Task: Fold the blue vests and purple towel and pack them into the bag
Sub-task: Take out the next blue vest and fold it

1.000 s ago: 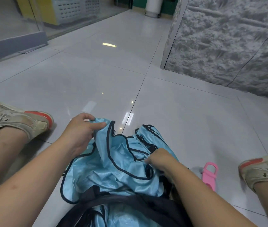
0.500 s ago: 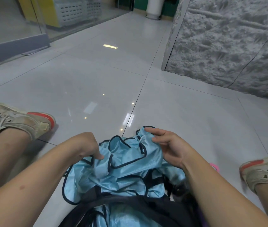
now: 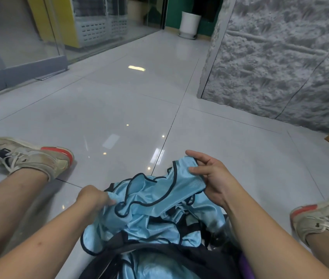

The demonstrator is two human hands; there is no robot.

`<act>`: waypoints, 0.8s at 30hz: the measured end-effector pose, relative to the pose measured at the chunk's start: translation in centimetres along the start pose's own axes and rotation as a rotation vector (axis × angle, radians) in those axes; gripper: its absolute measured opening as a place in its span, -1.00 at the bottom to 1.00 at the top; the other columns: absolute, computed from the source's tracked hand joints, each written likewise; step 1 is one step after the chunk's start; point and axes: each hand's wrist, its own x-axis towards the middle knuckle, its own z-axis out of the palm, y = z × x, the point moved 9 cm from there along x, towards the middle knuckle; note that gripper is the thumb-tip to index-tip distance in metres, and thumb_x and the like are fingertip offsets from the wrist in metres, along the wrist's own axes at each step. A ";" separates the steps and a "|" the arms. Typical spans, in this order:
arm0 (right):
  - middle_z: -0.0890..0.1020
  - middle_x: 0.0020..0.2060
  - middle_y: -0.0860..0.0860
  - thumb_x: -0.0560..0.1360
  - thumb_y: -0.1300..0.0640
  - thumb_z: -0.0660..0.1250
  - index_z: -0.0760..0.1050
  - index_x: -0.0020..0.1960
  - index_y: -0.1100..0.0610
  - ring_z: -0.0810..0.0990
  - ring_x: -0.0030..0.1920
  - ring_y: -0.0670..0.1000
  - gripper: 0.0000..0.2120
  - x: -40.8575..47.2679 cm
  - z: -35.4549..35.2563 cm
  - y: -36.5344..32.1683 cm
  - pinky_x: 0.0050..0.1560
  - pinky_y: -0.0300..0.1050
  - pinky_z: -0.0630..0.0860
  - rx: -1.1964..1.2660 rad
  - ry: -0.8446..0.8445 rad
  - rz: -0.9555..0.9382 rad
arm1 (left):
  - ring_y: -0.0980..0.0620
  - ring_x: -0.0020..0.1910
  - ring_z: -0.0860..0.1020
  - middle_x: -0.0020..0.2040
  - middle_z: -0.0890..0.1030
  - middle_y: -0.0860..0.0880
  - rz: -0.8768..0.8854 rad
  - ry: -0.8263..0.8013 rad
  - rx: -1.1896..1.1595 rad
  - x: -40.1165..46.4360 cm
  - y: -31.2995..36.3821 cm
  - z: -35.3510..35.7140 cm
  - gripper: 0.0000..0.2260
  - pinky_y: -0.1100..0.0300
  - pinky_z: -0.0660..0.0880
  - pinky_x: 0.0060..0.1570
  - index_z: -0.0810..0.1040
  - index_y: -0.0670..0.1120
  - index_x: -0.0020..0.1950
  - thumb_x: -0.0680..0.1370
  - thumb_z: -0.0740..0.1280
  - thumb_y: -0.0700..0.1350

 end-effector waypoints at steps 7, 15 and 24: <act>0.69 -0.10 0.23 0.49 0.53 0.33 0.73 0.12 0.16 0.68 -0.14 0.17 -0.61 -0.9 0.3 -2.7 0.03 0.07 0.68 0.006 0.056 -0.050 | -0.21 0.00 0.68 0.06 0.70 -0.28 0.003 -0.421 -0.568 -3.7 3.3 2.4 -0.71 -0.07 0.62 0.01 0.58 -0.30 0.25 0.54 0.46 -0.31; 0.75 -0.04 0.12 0.49 0.53 0.33 0.69 0.18 0.13 0.72 -0.10 0.06 -0.58 -3.3 2.6 -13.1 0.05 -0.06 0.70 -0.092 0.079 -0.282 | -0.10 -0.15 0.71 -0.05 0.73 -0.16 0.621 -0.300 -0.424 -12.1 16.6 -5.8 -0.76 0.02 0.66 -0.08 0.70 -0.10 0.06 0.49 0.48 -0.39; 0.71 0.16 0.03 0.42 0.48 0.50 0.58 0.40 -0.09 0.69 0.19 0.00 -0.31 -9.1 5.8 -25.9 0.20 0.05 0.67 -0.627 0.259 -0.690 | 0.05 -0.29 0.55 -0.22 0.67 -0.10 1.021 0.116 -0.285 -21.3 26.3 -13.6 -0.87 0.12 0.50 -0.24 0.70 -0.06 -0.17 0.50 0.53 -0.27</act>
